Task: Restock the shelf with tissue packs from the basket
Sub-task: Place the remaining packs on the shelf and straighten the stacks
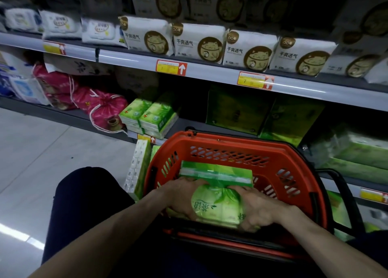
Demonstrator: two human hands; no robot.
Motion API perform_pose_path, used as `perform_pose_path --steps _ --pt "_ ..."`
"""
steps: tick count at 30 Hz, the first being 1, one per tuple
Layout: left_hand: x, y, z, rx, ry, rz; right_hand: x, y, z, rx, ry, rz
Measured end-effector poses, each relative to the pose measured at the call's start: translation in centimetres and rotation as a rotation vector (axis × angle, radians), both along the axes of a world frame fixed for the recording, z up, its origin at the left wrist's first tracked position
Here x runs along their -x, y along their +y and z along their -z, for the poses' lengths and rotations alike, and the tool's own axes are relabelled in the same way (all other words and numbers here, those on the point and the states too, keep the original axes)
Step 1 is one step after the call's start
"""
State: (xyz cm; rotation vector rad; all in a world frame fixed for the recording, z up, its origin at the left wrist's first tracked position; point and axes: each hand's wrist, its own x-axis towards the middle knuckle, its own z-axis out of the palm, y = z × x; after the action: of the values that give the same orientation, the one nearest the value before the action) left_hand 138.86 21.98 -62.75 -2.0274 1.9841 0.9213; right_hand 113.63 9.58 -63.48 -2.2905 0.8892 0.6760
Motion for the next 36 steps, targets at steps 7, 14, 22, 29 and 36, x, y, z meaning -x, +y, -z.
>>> perform_pose_path --steps 7,14,22,29,36 --pt "-3.1 -0.6 -3.5 0.493 0.382 -0.300 1.6 -3.7 -4.3 -0.096 -0.398 0.229" --pt "-3.1 -1.6 -3.2 0.509 0.970 -1.005 0.8 -3.3 -5.0 -0.206 -0.528 0.445" --pt "-0.6 -1.6 -4.9 0.280 1.273 -1.204 -0.8 1.1 -5.3 -0.243 -0.566 0.509" --pt "-1.4 -1.4 -7.2 0.483 1.263 -1.239 -2.9 3.7 -7.2 -0.233 -0.640 0.541" --pt "-4.9 -0.8 -7.7 0.569 1.399 -1.561 -9.3 4.8 -8.1 -0.559 -0.702 0.897"
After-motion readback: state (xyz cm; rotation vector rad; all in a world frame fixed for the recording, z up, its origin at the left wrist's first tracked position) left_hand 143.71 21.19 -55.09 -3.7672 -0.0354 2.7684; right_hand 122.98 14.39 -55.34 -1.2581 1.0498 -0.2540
